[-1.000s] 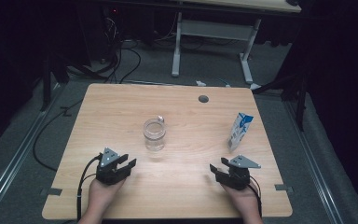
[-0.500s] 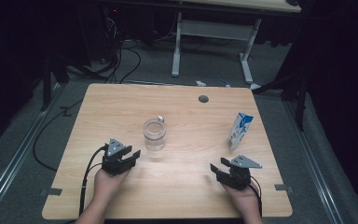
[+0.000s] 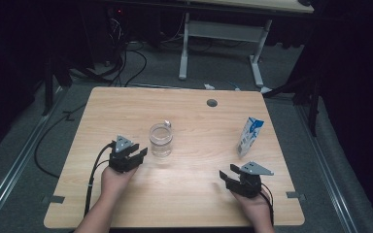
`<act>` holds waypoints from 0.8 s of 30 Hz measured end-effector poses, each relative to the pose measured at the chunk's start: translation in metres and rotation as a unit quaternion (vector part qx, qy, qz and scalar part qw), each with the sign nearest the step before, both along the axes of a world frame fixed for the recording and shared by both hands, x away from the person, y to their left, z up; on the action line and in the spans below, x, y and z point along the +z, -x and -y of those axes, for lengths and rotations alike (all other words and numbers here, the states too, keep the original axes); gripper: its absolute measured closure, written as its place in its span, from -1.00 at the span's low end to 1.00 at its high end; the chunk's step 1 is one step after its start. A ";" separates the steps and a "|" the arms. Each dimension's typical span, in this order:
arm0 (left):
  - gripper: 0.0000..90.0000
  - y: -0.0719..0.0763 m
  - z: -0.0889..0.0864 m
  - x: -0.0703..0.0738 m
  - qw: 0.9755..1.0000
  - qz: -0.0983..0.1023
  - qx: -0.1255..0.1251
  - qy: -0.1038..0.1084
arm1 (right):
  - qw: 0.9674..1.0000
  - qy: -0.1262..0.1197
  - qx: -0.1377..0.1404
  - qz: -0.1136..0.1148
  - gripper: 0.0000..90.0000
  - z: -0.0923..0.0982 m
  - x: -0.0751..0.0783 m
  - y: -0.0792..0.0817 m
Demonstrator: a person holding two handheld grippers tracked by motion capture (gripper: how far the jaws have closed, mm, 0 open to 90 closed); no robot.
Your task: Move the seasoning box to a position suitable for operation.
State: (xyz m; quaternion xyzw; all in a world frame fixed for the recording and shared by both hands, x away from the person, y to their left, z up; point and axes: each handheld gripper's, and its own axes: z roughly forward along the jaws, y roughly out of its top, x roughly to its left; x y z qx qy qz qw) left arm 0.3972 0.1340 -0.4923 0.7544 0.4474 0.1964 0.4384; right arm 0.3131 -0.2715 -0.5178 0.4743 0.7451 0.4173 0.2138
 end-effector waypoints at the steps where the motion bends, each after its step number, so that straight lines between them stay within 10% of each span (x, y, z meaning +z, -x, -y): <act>1: 0.31 -0.002 0.000 0.001 1.000 -0.001 0.000 0.001 | 1.000 0.000 0.000 0.001 -0.01 0.000 0.000 0.000; 24: 0.72 -0.036 0.003 0.016 1.000 0.006 -0.007 0.000 | 1.000 -0.003 0.002 0.001 -0.01 0.001 0.002 0.000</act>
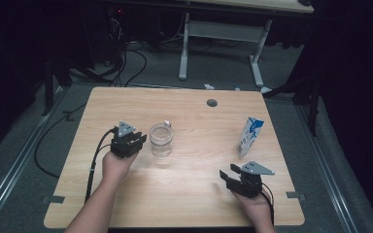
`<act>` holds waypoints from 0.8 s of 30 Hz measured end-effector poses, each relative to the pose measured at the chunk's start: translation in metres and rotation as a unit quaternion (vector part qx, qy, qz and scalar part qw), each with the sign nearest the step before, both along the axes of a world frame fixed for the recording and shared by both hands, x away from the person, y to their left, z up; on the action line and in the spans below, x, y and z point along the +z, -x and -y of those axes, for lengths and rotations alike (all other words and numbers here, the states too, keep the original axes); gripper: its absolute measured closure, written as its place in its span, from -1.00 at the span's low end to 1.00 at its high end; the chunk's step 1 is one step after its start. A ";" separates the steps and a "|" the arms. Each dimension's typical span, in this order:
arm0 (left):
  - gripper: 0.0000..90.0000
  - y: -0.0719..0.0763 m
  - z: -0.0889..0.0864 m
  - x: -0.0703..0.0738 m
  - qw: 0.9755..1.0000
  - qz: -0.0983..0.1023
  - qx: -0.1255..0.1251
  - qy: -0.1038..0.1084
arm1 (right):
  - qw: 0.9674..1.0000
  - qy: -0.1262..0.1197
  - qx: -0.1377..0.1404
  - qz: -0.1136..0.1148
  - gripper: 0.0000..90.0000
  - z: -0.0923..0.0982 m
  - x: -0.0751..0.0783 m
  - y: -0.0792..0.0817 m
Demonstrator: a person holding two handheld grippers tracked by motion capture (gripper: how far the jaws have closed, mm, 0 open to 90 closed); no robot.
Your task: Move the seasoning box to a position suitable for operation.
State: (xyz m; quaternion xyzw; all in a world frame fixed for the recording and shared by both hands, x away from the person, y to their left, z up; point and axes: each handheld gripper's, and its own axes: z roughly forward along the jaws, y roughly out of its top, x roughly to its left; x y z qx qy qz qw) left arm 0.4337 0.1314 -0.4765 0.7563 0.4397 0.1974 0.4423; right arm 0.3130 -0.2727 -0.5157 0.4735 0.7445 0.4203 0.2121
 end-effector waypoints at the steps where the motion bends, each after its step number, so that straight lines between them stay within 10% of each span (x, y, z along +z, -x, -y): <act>1: 0.81 0.000 0.000 0.000 1.000 0.000 0.000 0.000 | 1.000 0.000 0.000 0.000 -0.01 0.000 0.000 0.000; 24: 1.00 -0.011 0.013 -0.004 1.000 0.019 -0.006 0.014 | 1.000 0.000 0.002 0.000 -0.01 -0.001 -0.001 0.000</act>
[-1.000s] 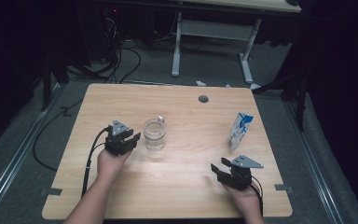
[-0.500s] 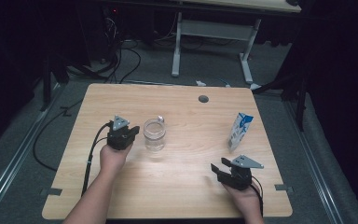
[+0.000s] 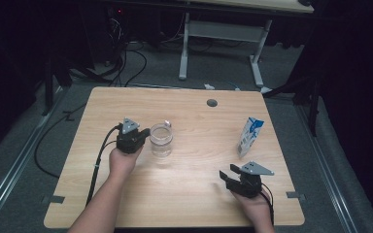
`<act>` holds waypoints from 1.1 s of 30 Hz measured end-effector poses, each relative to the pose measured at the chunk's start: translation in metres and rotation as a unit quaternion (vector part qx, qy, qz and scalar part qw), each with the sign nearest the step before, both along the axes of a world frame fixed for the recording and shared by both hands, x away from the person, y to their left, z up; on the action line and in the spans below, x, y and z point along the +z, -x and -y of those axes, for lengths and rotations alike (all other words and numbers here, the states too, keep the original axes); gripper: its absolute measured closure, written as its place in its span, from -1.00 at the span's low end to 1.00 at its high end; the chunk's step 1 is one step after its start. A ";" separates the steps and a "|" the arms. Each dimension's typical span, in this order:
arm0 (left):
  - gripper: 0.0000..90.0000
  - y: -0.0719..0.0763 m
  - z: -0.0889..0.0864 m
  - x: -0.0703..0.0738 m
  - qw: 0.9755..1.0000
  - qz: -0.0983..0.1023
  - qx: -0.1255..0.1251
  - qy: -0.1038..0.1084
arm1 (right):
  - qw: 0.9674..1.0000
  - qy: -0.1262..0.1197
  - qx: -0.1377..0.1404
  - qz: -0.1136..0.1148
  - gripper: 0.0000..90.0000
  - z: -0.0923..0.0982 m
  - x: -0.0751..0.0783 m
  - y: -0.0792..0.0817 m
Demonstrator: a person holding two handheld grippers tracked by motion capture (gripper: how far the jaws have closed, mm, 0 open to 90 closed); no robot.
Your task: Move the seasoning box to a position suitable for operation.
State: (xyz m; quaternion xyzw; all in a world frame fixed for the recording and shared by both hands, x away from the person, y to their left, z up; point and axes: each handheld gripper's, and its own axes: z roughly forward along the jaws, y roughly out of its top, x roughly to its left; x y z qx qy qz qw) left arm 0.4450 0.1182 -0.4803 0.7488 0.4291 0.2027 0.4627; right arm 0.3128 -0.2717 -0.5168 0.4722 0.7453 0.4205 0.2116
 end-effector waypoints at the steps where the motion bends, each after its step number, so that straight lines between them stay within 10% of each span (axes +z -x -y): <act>1: 1.00 0.000 0.000 0.000 1.000 0.000 0.000 0.000 | 1.000 0.000 0.000 0.000 -0.01 0.000 0.000 0.000; 19: 1.00 0.042 0.011 0.000 0.999 0.021 -0.036 0.010 | 1.000 0.002 0.000 0.003 -0.01 -0.001 0.002 0.001; 33: 1.00 0.011 0.018 -0.003 1.000 0.017 -0.009 0.012 | 1.000 0.005 0.002 0.001 -0.01 -0.003 0.001 0.001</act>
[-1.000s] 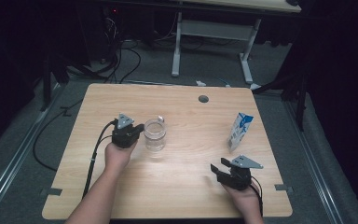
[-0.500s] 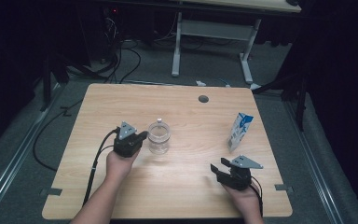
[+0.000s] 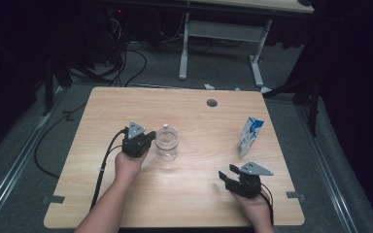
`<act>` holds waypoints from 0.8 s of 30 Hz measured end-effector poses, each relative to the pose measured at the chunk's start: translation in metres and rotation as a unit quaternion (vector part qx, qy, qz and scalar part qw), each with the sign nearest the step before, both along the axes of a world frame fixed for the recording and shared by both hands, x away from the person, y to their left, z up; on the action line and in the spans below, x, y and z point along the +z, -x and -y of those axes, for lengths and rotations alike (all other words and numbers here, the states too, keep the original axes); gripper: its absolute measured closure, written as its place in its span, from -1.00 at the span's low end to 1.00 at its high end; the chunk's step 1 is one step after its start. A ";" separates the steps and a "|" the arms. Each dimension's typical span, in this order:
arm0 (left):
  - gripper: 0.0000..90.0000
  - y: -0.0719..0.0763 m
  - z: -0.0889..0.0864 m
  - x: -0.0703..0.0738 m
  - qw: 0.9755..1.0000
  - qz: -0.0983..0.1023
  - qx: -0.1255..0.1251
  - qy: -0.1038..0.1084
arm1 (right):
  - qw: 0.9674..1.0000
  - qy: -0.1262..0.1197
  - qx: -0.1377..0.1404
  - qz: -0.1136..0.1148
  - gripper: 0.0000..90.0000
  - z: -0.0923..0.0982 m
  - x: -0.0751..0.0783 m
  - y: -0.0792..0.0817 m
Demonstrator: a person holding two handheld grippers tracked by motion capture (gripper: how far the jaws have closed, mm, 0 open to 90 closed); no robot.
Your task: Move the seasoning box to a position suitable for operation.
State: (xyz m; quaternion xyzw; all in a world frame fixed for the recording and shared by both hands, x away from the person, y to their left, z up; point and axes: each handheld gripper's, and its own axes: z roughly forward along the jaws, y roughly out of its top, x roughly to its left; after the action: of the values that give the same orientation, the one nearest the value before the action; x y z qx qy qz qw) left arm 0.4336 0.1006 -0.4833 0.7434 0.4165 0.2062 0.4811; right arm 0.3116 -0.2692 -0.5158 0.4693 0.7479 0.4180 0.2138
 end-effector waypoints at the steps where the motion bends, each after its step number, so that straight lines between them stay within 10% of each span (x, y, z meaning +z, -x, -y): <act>1: 1.00 -0.001 0.000 -0.001 1.000 -0.002 0.000 0.003 | 1.000 0.000 0.000 0.000 -0.01 0.000 0.000 0.000; 24: 1.00 0.021 0.005 -0.002 1.000 0.007 -0.022 0.011 | 1.000 0.001 0.001 -0.001 -0.01 -0.001 -0.002 0.000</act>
State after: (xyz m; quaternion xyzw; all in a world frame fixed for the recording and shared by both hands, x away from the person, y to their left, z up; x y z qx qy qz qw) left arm 0.4127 0.0961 -0.4849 0.7459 0.3987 0.1960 0.4963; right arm 0.3119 -0.2678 -0.5174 0.4687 0.7491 0.4172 0.2125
